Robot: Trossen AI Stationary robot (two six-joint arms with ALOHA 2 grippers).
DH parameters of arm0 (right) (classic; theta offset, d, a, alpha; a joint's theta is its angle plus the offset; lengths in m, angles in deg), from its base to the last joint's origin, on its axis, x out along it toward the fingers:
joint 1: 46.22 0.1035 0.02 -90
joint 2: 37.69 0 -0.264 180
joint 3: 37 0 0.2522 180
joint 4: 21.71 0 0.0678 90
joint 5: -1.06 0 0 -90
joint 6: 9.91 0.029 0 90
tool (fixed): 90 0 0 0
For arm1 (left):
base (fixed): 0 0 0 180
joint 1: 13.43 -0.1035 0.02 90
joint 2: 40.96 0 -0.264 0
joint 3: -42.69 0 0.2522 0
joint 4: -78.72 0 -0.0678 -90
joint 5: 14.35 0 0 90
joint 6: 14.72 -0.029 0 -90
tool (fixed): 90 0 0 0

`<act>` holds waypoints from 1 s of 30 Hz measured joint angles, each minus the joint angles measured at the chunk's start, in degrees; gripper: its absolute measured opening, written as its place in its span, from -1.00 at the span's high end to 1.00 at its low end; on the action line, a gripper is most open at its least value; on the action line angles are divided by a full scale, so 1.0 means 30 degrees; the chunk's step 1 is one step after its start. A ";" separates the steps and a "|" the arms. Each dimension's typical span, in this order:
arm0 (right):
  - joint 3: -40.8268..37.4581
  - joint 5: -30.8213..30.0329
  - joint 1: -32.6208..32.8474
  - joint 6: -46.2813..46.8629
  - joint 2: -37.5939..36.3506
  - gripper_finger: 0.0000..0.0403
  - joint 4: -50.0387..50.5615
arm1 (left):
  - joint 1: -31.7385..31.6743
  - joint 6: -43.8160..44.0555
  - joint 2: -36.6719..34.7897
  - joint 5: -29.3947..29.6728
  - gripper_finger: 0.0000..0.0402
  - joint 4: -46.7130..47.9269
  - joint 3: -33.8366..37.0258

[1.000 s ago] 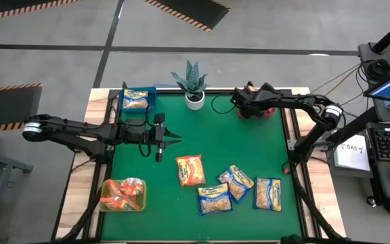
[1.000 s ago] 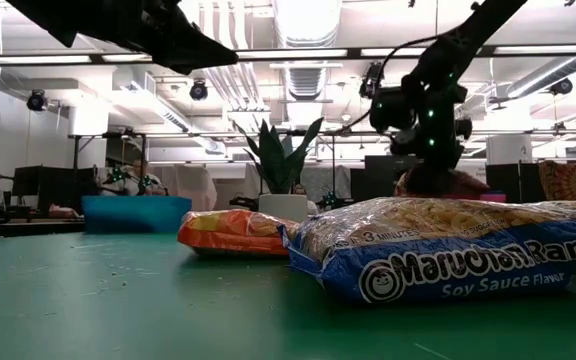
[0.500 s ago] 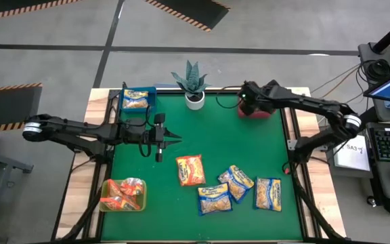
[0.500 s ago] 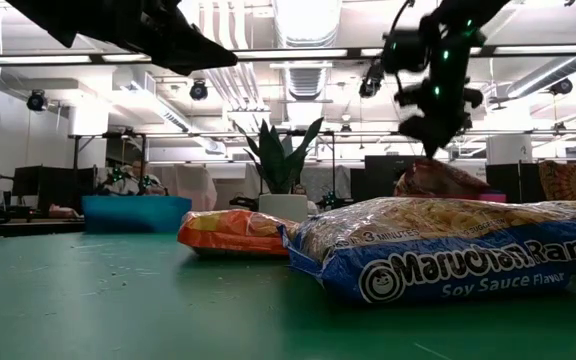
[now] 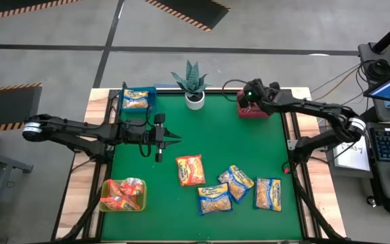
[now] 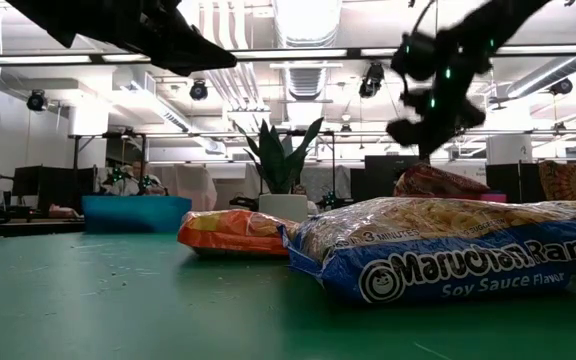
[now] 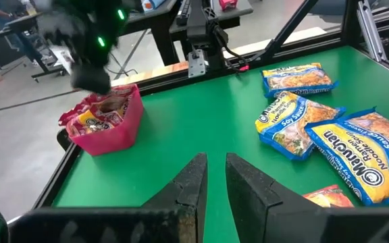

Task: Sort Maruchan noodles
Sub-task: Put the red noodle pack into the pink bin

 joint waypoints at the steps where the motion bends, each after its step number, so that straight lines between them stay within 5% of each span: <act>1: -0.0580 0.0020 0.0013 0.0110 0.0272 0.93 -0.0828 | -0.0005 0.0000 0.0000 0.0000 0.81 0.0000 0.0000; 10: -0.4273 -0.0938 0.0036 0.1802 0.2317 0.96 -0.5855 | -0.0004 0.0007 0.0000 0.0000 0.81 0.0000 0.0000; 21: -0.4478 -0.2042 0.0029 0.1460 -0.0519 0.96 -0.5989 | 0.0001 0.0007 0.0000 0.0000 0.81 0.0146 0.0000; 30: -0.7765 -0.2151 0.0036 0.2330 0.1028 0.96 -0.9979 | -0.0006 0.0015 0.0000 0.0000 0.81 0.0146 0.0000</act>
